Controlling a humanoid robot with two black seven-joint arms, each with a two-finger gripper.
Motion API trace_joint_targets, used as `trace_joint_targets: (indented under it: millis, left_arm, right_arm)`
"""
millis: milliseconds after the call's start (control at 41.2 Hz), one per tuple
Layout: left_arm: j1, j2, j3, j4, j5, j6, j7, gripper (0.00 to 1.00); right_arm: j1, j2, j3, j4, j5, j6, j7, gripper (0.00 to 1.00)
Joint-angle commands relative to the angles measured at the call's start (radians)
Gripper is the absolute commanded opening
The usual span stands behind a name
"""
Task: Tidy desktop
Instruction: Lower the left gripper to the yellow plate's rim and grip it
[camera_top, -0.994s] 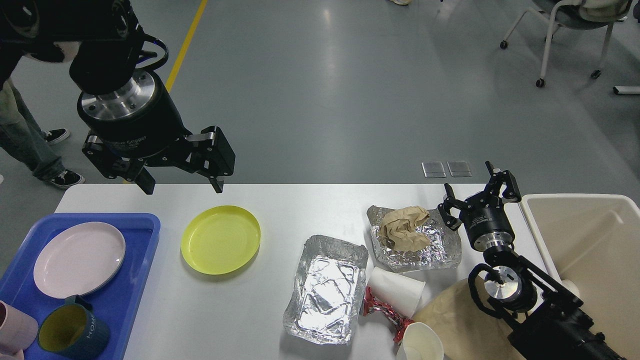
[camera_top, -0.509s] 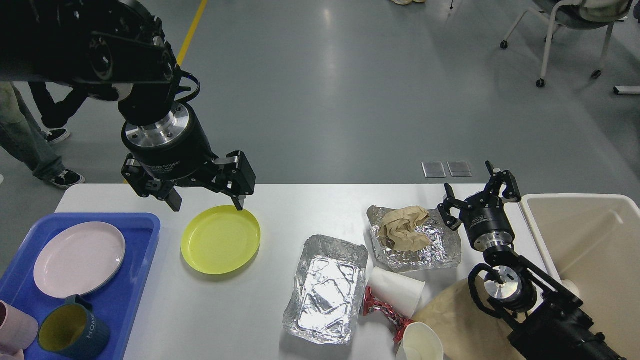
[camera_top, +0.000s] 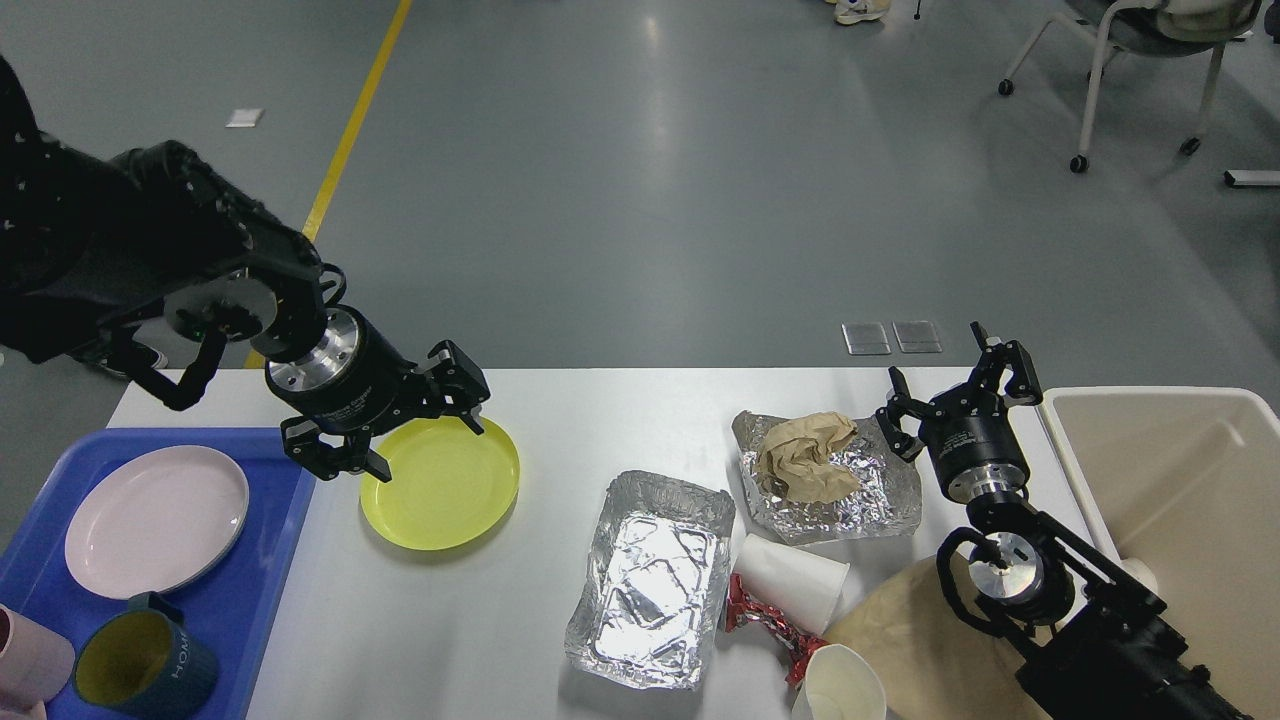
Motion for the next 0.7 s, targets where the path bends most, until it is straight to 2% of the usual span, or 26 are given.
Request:
trace_joint_targets:
  millis: [0,146,243,388,412,461,509,679]
  left_arm:
    - [0.133,0.011,-0.042,-0.001,0.004,0.165,-0.008,0.96]
    - [0.258,0.046,-0.047,0.036,0.063,0.205,-0.015,0.96]
    - [0.341,0.095,-0.126,0.079,0.062,0.231,-0.016,0.95]
    - [0.442,0.101,-0.183,0.111,0.048,0.442,-0.009,0.89]
    - [0.465,0.103,-0.205,0.113,0.032,0.51,-0.008,0.89]
    - [0.491,0.116,-0.232,0.117,-0.01,0.583,-0.008,0.9]
    - [0.522,0.144,-0.257,0.143,-0.044,0.618,-0.005,0.9]
    - [0.68,0.172,-0.399,0.289,-0.038,0.613,0.004,0.91]
  right_arm:
    - [0.0,0.0,0.0,0.0,0.0,0.0,0.0,1.0]
    - [0.0,0.0,0.0,0.0,0.0,0.0,0.0,1.0]
    - [0.0,0.0,0.0,0.0,0.0,0.0,0.0,1.0]
    - [0.0,0.0,0.0,0.0,0.0,0.0,0.0,1.0]
    - [0.0,0.0,0.0,0.002,0.0,0.0,0.0,1.0]
    - [0.0,0.0,0.0,0.0,0.0,0.0,0.0,1.0]
    - [0.0,0.0,0.0,0.0,0.0,0.0,0.0,1.0]
    - [0.0,0.0,0.001,0.002,0.0,0.0,0.0,1.0]
